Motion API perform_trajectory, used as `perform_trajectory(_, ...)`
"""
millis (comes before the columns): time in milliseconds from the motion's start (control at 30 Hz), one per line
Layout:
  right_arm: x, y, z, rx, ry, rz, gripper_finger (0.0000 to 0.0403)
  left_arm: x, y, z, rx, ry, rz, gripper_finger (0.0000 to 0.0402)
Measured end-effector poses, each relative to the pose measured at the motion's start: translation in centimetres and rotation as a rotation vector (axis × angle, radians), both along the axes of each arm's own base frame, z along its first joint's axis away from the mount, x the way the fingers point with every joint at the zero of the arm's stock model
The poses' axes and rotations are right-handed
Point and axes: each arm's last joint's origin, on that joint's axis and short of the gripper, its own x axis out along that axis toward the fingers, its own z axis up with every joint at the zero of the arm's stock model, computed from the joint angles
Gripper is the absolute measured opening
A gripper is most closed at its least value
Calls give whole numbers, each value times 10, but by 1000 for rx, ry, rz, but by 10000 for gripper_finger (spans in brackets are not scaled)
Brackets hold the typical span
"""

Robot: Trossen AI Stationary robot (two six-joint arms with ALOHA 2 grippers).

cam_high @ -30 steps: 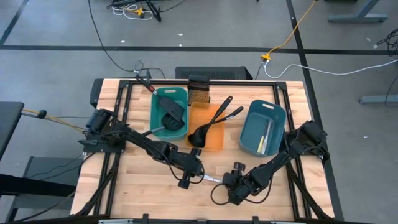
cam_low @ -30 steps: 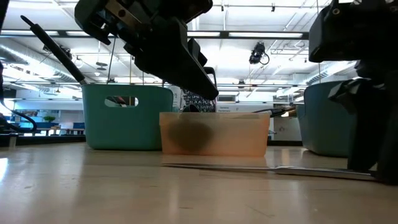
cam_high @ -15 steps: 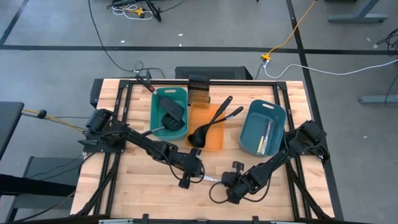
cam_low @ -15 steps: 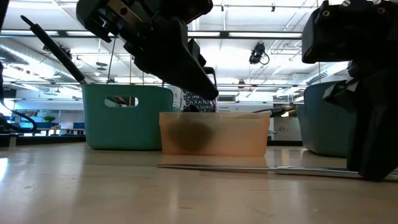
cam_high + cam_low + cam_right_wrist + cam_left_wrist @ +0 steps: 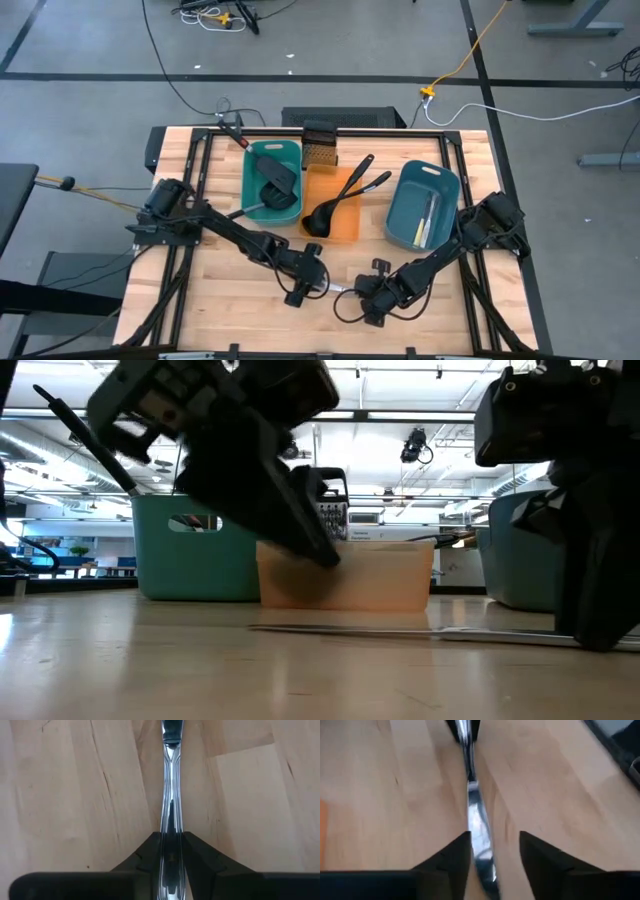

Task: Pick & Place Kitchen Items
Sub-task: Put the silver table knife into the blue bin

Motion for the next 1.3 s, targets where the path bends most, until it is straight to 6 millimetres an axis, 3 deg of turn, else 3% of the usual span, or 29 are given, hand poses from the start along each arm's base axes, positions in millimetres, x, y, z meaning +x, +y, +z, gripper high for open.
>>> perform_trajectory(133,2,-1,0,10,-6,3,78,1,0,-5,19,5,2,215)
perform_trajectory(267,5,-3,0,17,-20,10,78,2,2,-13,30,30,8,233)
perform_trajectory(733,16,-7,2,13,-108,-25,74,7,2,-39,40,72,9,228)
perform_trajectory(1033,20,-10,2,7,-129,-21,41,7,2,-40,39,76,6,227)
perform_trajectory(1300,21,-12,2,35,-108,-17,39,5,1,-42,42,100,7,227)
